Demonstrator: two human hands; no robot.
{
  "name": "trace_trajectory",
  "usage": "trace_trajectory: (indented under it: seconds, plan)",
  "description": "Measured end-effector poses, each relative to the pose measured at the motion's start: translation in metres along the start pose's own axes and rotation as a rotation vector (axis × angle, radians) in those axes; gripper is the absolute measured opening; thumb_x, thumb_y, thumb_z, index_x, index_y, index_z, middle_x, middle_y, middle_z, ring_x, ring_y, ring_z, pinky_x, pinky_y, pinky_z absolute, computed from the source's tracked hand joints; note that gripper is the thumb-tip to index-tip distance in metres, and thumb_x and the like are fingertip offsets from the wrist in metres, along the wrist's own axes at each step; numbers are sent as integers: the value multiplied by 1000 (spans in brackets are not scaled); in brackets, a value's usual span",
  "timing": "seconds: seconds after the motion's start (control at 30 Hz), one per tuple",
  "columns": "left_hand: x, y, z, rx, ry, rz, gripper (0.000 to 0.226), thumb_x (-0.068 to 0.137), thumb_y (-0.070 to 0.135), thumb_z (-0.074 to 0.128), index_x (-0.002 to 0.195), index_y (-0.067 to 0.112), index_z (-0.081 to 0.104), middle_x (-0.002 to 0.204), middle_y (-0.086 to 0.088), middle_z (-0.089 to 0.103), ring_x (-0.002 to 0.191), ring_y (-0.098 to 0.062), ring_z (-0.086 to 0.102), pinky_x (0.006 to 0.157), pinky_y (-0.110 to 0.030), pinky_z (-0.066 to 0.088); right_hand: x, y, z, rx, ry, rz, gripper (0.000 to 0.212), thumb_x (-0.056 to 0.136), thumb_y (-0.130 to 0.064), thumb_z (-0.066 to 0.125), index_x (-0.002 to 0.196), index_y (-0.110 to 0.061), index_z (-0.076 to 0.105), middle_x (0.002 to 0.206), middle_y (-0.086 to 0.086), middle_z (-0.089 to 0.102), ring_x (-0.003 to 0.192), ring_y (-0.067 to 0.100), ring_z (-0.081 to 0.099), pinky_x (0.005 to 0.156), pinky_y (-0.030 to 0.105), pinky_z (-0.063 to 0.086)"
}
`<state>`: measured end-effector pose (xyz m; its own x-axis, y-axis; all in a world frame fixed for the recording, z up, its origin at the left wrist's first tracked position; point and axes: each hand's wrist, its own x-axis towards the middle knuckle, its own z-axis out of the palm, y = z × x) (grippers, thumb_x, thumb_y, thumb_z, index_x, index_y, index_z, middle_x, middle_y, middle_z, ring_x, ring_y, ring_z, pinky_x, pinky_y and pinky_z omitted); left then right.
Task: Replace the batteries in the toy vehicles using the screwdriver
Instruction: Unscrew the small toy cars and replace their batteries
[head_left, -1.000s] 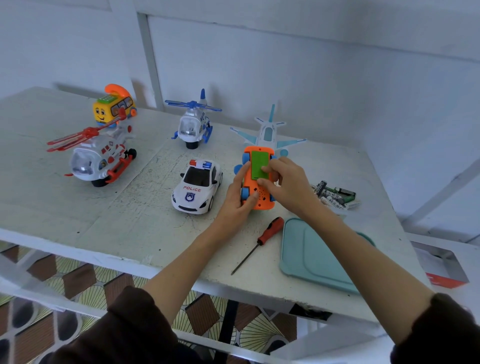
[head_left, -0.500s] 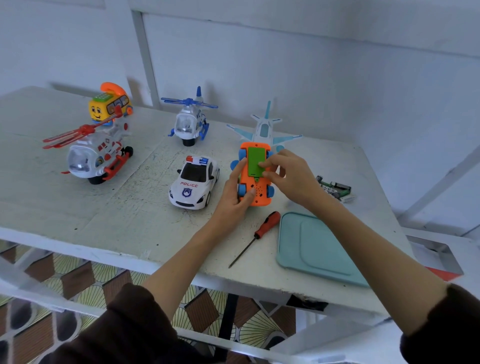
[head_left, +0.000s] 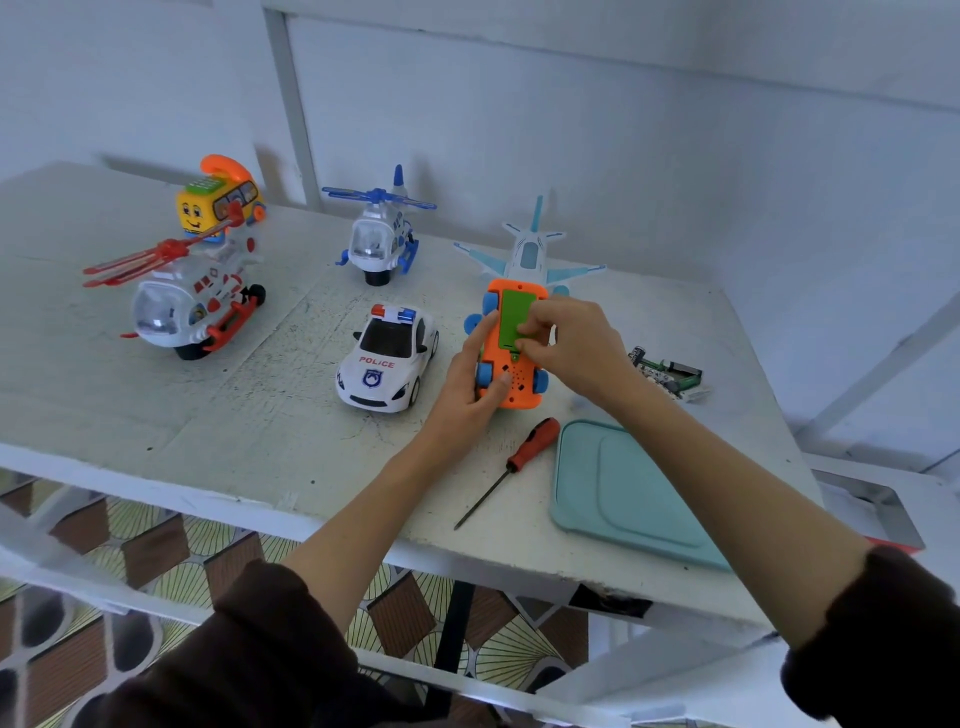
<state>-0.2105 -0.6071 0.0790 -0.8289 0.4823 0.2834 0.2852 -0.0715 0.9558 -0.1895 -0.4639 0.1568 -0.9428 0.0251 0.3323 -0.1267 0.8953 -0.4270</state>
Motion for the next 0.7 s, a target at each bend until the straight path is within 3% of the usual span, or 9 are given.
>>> trace_trajectory:
  seconds: [0.17,0.3,0.4,0.47,0.53,0.6,0.63,0.7]
  plan:
    - [2,1,1,-24,5,8,55,98,9,47,137,39,22,131,12,41,118,-12,52,91,-20,49,0,3,-2,32,-8,-27,8,83,-13,64,88,-8,68,86,1,57,76,14,51,70,31,46]
    - [2,0,0,-18,34,31,55,97,7,48,134,39,22,135,0,41,120,-17,51,88,-19,50,-12,9,-11,103,14,-151,10,79,-4,68,88,-5,72,80,2,59,64,7,47,64,11,39]
    - [3,0,-1,-7,39,62,54,97,5,49,135,34,24,139,-16,43,120,-24,53,87,-18,50,-30,10,-15,127,-131,-243,8,73,0,72,78,-5,73,74,-6,58,62,2,49,63,4,39]
    - [2,1,-1,-18,39,67,55,97,4,49,136,32,24,141,-18,42,121,-25,53,87,-17,49,-39,9,-13,80,-304,-250,11,73,-2,72,81,-9,74,80,-3,64,68,3,49,68,3,35]
    - [2,1,0,-17,37,66,55,96,5,49,137,30,22,142,-19,42,120,-25,54,88,-18,50,-47,11,-5,-12,-427,-276,19,74,-3,72,90,-12,74,90,-1,68,82,10,49,77,9,35]
    - [1,0,0,-1,48,68,56,94,13,52,137,31,22,141,-18,42,122,-25,53,94,-23,50,-54,12,5,-102,-486,-318,26,72,-5,72,96,-15,72,95,-1,69,99,21,50,86,30,43]
    - [0,0,0,9,51,64,56,91,17,52,136,33,22,141,-14,42,123,-24,52,97,-27,49,-57,12,8,-155,-491,-354,29,71,-7,74,97,-17,72,94,-2,69,102,26,51,84,38,46]
    - [0,0,0,20,51,49,56,90,21,51,135,37,22,140,-8,41,124,-21,51,100,-30,47,-60,15,14,-237,-432,-457,31,62,-10,81,90,-19,74,84,-3,69,93,32,56,72,40,51]
